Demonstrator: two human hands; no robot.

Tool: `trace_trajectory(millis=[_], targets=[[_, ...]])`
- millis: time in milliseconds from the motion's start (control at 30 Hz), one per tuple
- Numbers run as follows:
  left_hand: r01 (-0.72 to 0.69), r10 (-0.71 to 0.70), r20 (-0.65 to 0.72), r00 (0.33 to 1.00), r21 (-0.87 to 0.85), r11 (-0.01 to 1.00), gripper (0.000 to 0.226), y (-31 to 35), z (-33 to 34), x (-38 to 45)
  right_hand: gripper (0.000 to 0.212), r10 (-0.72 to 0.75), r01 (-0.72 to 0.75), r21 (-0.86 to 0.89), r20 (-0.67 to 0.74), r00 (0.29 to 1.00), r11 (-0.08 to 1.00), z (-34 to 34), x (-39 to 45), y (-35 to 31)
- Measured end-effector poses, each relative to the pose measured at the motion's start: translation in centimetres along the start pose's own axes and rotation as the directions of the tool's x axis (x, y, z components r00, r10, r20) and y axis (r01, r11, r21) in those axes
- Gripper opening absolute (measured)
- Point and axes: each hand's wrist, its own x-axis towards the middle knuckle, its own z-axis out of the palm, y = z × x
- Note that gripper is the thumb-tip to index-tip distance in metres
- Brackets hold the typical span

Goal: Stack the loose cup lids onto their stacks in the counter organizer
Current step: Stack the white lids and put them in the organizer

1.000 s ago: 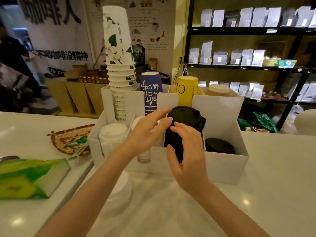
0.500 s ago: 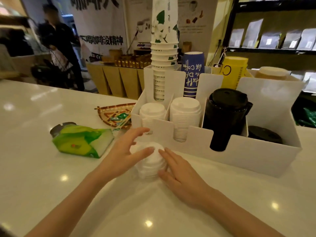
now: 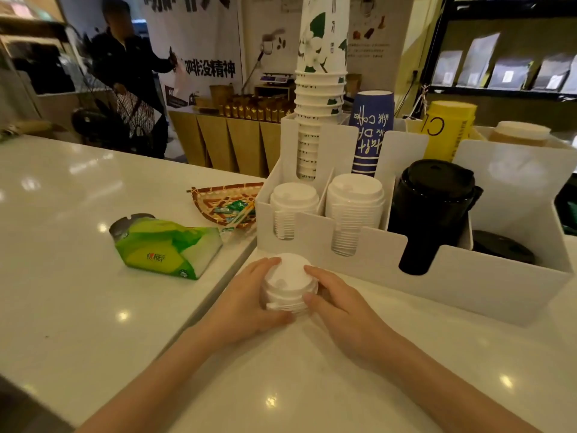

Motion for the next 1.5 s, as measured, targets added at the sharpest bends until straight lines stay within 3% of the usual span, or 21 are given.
trace_trajectory(millis=[100,233,433,600,767,1100,1500], targets=[[0.007,-0.012,-0.073,0.997,-0.069,0.998,0.086,0.3,-1.1,0.3,0.039,0.008,-0.008,0.064,0.003,1.000,0.998,-0.7,0.6,-1.4],[-0.020,0.001,-0.138,0.990,-0.134,0.991,0.080,1.5,-3.8,0.9,0.037,-0.129,0.127,-0.089,-0.021,0.991,0.988,-2.4,1.6,-3.9],[-0.134,0.094,-0.291,0.952,-0.121,0.984,0.076,3.8,-7.7,3.9,0.036,-0.268,0.256,-0.157,-0.059,0.962,0.954,-5.5,4.6,-8.1],[-0.176,0.126,-0.334,0.934,-0.122,0.977,0.072,5.1,-8.7,7.9,0.037,-0.303,0.250,-0.308,-0.138,0.943,0.918,-7.5,7.5,-9.6],[-0.200,0.158,-0.391,0.907,-0.068,0.977,0.063,4.7,-7.9,10.4,0.042,-0.267,0.196,-0.445,-0.102,0.958,0.874,-8.5,10.1,-9.1],[-0.039,0.059,-0.351,0.934,0.064,0.997,0.064,3.2,-6.2,11.8,0.040,-0.164,0.119,-0.662,-0.006,0.986,0.740,-8.8,12.6,-7.6],[-0.077,0.131,-0.287,0.949,0.193,0.978,0.068,1.9,-5.1,12.6,0.040,-0.131,0.112,-0.738,0.032,0.991,0.665,-8.6,13.2,-7.1]])
